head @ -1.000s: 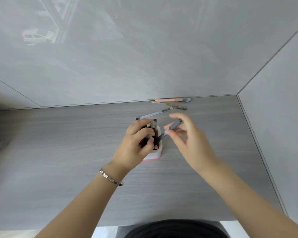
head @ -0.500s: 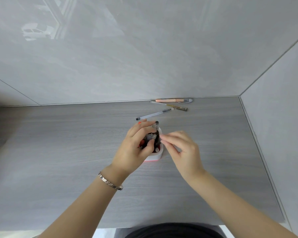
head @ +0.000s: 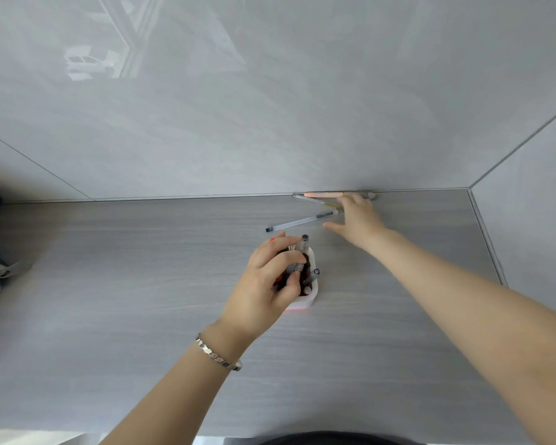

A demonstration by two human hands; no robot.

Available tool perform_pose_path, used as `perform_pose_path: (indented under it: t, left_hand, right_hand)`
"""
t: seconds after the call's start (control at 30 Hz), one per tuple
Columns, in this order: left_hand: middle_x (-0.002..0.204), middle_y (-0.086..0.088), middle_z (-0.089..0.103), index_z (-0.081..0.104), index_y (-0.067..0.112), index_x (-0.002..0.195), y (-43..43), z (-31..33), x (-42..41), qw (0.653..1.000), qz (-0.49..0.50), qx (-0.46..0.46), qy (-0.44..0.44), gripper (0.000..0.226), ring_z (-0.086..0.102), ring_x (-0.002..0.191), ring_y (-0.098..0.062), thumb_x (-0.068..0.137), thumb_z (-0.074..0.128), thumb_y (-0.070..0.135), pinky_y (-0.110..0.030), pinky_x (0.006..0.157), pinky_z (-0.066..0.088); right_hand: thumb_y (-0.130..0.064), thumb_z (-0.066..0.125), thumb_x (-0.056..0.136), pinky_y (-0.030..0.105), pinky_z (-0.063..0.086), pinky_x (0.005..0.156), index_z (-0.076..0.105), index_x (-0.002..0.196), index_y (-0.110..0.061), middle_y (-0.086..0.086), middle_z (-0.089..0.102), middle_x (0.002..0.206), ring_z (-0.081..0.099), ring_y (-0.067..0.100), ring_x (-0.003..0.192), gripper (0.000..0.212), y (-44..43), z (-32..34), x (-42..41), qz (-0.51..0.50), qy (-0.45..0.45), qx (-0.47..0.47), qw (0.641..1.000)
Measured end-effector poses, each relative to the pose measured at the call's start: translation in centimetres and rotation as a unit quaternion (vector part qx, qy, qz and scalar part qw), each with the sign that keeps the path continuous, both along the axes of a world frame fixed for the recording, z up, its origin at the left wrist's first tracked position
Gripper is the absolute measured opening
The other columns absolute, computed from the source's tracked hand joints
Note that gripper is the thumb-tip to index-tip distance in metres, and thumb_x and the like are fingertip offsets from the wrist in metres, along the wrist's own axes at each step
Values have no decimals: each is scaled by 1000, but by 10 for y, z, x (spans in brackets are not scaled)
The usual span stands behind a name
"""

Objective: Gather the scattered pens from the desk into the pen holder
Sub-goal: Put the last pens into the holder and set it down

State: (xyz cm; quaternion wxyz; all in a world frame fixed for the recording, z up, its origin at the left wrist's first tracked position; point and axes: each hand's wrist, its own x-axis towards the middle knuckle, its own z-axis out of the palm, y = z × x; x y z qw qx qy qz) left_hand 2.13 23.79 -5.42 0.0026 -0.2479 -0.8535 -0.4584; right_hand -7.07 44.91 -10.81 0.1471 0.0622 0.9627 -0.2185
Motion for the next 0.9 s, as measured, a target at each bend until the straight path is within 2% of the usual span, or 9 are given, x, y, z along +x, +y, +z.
perform_pose_path:
  t: [0.2, 0.33, 0.4, 0.5, 0.57, 0.63, 0.7, 0.77, 0.9]
  left_hand:
    - [125, 12, 44, 52, 25, 99, 0, -1, -1, 1000, -5, 1, -3, 18, 26, 127, 16, 85, 42, 18, -28, 111, 29]
    - [125, 15, 44, 53, 26, 95, -2, -4, 0, 1000, -5, 12, -3, 12, 30, 131, 5, 86, 45, 24, -33, 110, 31]
    - [126, 17, 44, 53, 28, 93, -1, -2, 1, 1000, 5, 19, -20, 10, 33, 134, -12, 86, 48, 34, -31, 110, 31]
    - [129, 14, 49, 55, 28, 89, 1, 2, 4, 999, 29, 31, -22, 8, 34, 133, -17, 85, 50, 33, -29, 110, 31]
    - [132, 17, 38, 57, 30, 88, 1, 6, 8, 998, 52, 34, -27, 8, 41, 128, -22, 84, 50, 32, -32, 105, 36]
    - [135, 21, 27, 59, 33, 87, 2, 9, 13, 996, 77, 33, -41, 10, 46, 123, -25, 81, 51, 36, -31, 99, 41]
    - [133, 24, 25, 60, 39, 82, 4, 11, 18, 992, 101, 40, -64, 7, 39, 125, -6, 79, 54, 39, -14, 97, 37]
    - [130, 24, 29, 58, 46, 73, 6, 12, 19, 988, 114, 58, -81, 17, 35, 119, 13, 80, 60, 30, -1, 93, 30]
    - [127, 26, 32, 57, 43, 77, 7, 12, 20, 984, 117, 78, -106, 34, 35, 114, 22, 83, 63, 9, 1, 94, 30]
  right_hand:
    - [-28, 38, 94, 41, 35, 96, 43, 117, -2, 18, 47, 127, 40, 33, 119, 34, -28, -12, 6, 133, 19, 165, 977]
    - [-16, 31, 96, 42, 42, 80, 43, 113, -2, 19, 53, 121, 50, 34, 110, 25, -31, -7, 27, 149, -17, 174, 973]
    - [-17, 31, 95, 39, 38, 69, 46, 105, -4, 19, 59, 109, 55, 35, 97, 21, -22, 0, 45, 110, -51, 110, 987]
    - [-19, 41, 92, 33, 34, 61, 49, 93, -7, 12, 55, 79, 55, 33, 74, 14, -1, 15, 81, 34, -33, -50, 998]
    - [-15, 51, 89, 29, 34, 58, 53, 85, -13, 3, 54, 66, 54, 22, 65, 5, 15, 29, 105, -22, 17, -126, 992]
    - [-13, 58, 85, 20, 34, 52, 52, 73, -26, 0, 57, 59, 50, 7, 55, 19, 29, 46, 126, -64, 60, -174, 981]
    - [-20, 65, 77, 17, 38, 54, 57, 67, -32, 4, 66, 63, 54, 7, 57, 18, 40, 65, 144, -110, 86, -221, 965]
    - [-31, 64, 68, 15, 41, 57, 62, 68, -39, -12, 69, 70, 57, 4, 59, 9, 46, 87, 156, -141, 114, -253, 950]
    - [-22, 72, 73, 7, 40, 56, 66, 65, -43, -25, 67, 66, 55, 4, 61, 23, 47, 121, 160, -123, 170, -275, 938]
